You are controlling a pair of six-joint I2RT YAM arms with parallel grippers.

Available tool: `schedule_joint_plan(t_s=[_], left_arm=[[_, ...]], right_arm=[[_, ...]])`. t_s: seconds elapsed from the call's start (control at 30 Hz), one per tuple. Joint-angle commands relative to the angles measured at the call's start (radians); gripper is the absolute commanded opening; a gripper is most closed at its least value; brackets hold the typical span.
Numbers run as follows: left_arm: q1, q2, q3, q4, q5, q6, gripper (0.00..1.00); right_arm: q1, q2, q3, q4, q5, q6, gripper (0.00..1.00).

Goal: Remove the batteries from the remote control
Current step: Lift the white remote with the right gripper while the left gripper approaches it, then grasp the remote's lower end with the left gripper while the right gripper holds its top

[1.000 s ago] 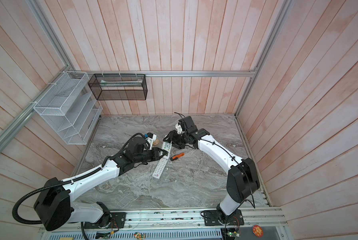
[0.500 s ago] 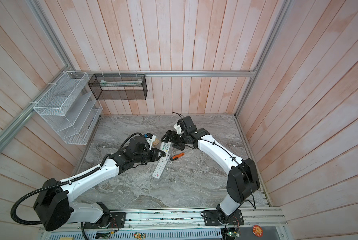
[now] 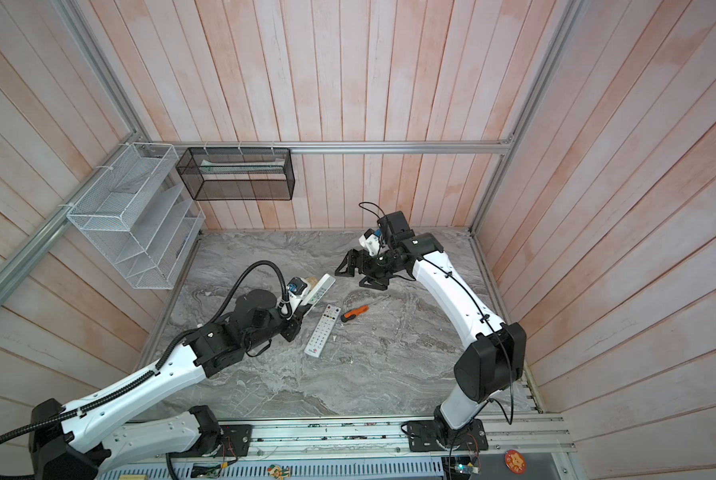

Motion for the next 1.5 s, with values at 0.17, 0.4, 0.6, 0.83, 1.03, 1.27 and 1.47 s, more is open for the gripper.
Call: schedule_joint_plan(t_s=[0.17,0.4,0.6,0.83,1.03,1.27,1.47], left_arm=[[-0.085,-0.049,-0.078,0.113,-0.395,0.452,0.00],[-0.104,-0.058,-0.087,0.198,-0.414,0.485,0.00],[-0.156,-0.041,-0.089,0.222,-0.433,0.503,0.00],[-0.166,-0.040,-0.096,0.243,-0.438,0.509,0.00],[-0.167,-0.032,-0.107,0.276,-0.445,0.544,0.00],[-0.168,-0.029,-0.113,0.284,-0.450,0.534,0.00],[-0.171,-0.018,-0.107,0.290,-0.455,0.522,0.00]], right_arm=[[0.025,-0.046,-0.037,0.027,-0.192,0.131,0.89],[0.081,-0.036,-0.130,0.161,-0.247,0.231,0.85],[0.086,0.002,-0.109,0.210,-0.254,0.258,0.82],[0.086,0.048,-0.057,0.214,-0.253,0.263,0.75],[0.092,0.053,-0.066,0.231,-0.265,0.278,0.56],[0.108,0.040,-0.097,0.262,-0.278,0.305,0.42],[0.110,0.011,-0.148,0.342,-0.293,0.361,0.29]])
